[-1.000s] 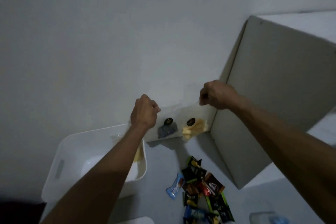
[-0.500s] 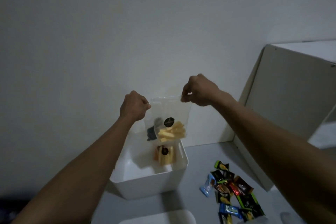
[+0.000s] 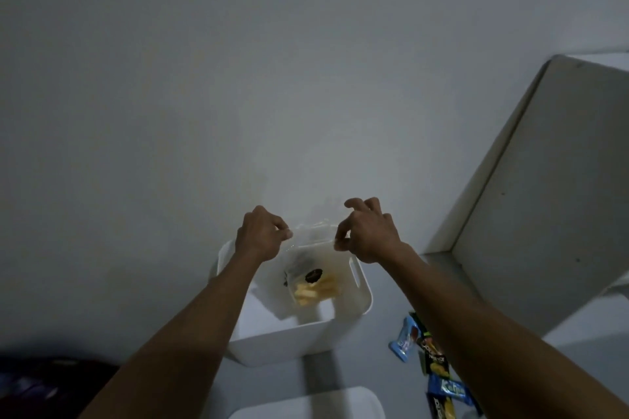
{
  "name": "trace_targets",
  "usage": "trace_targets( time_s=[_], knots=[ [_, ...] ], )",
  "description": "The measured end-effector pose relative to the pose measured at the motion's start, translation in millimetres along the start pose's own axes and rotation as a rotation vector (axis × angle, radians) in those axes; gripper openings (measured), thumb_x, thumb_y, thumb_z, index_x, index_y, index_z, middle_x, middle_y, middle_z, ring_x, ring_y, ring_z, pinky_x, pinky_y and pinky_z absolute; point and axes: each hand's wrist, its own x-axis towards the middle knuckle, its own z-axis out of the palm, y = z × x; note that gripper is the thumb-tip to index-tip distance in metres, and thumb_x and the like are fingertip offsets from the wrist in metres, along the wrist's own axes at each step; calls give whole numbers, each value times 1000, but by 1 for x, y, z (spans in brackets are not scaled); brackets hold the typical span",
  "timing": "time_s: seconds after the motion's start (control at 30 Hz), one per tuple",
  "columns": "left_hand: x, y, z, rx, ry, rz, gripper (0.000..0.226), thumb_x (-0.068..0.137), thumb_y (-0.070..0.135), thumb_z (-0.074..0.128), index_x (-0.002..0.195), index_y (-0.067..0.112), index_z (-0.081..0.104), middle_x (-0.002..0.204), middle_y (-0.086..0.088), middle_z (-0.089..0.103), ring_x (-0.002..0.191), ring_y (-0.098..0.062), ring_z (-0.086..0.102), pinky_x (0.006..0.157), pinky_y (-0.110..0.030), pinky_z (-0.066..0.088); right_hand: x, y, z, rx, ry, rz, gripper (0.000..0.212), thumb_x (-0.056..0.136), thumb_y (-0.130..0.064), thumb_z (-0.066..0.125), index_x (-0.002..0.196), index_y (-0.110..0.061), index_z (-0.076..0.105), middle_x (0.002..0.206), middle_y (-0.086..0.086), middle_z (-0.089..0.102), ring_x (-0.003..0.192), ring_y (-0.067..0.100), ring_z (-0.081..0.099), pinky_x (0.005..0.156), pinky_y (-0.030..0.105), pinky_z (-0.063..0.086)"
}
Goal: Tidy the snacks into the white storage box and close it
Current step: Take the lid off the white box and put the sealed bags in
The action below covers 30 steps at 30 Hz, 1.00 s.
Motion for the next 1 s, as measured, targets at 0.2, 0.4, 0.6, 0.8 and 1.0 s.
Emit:
trace_targets(
  time_s=[0.2, 0.4, 0.6, 0.8, 1.0],
  knots=[
    [6, -8, 41, 33, -66, -10, 16, 73, 40, 82, 78, 26, 77, 99, 0, 61, 91, -18, 61, 73, -35, 52, 14, 22, 51, 12, -87, 50, 21, 84, -41, 71, 104, -33, 75, 159, -2, 21, 140, 28, 15, 105, 49, 34],
    [11, -17, 77, 81, -82, -38, 11, 77, 39, 79, 81, 29, 77, 99, 0, 54, 96, -21, 55, 78, -38, 49, 32, 37, 88, 12, -135, 66, 21, 85, -42, 70, 103, -31, 75, 162, -3, 12, 143, 30, 9, 107, 52, 33],
    [18, -24, 103, 123, -61, -38, 9, 78, 39, 77, 81, 30, 76, 96, 4, 53, 98, -21, 53, 79, -41, 50, 44, 49, 114, 22, -146, 89, 17, 84, -39, 72, 97, -29, 77, 163, -4, 5, 146, 32, 2, 110, 55, 32],
    [23, -30, 114, 108, -45, -43, 7, 82, 33, 76, 84, 27, 76, 96, -1, 52, 96, -22, 54, 73, -34, 49, 58, 57, 124, 26, -125, 89, 19, 84, -40, 72, 99, -30, 76, 162, -3, 7, 145, 33, 3, 108, 55, 34],
    [23, -33, 116, 74, -29, -42, 17, 81, 34, 76, 95, 25, 74, 101, -5, 53, 103, -25, 52, 85, -37, 46, 61, 62, 131, 53, -130, 88, 32, 81, -43, 74, 110, -32, 70, 161, -2, 10, 145, 32, 5, 109, 54, 34]
  ],
)
